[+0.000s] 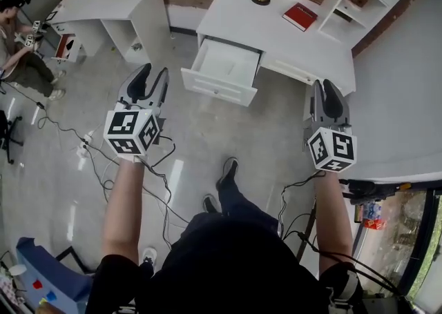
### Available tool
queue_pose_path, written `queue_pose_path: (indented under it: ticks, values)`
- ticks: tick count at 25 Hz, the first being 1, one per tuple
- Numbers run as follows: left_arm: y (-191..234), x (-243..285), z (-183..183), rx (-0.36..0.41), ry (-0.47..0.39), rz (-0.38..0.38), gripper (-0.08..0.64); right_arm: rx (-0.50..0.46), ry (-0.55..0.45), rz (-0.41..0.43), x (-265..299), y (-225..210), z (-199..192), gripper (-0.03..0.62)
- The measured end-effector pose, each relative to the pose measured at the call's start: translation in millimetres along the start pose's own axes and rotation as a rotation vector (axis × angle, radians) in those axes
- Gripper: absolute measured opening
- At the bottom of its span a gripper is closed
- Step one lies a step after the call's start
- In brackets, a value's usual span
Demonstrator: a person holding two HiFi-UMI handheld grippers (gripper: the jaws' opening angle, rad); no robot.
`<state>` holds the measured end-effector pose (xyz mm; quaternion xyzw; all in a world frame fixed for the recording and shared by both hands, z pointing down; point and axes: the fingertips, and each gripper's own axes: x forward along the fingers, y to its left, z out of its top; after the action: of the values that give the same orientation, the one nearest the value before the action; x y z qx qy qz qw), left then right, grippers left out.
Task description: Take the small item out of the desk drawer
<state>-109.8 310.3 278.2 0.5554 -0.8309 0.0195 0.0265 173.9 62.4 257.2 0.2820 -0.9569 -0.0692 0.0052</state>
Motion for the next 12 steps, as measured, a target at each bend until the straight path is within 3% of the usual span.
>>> queue_pose_path:
  ticks: [12]
  values:
    - [24.3, 112.9, -22.3, 0.030, 0.112, 0.022, 0.167, 0.066, -0.017, 0.078, 160.2, -14.4, -40.8, 0.095]
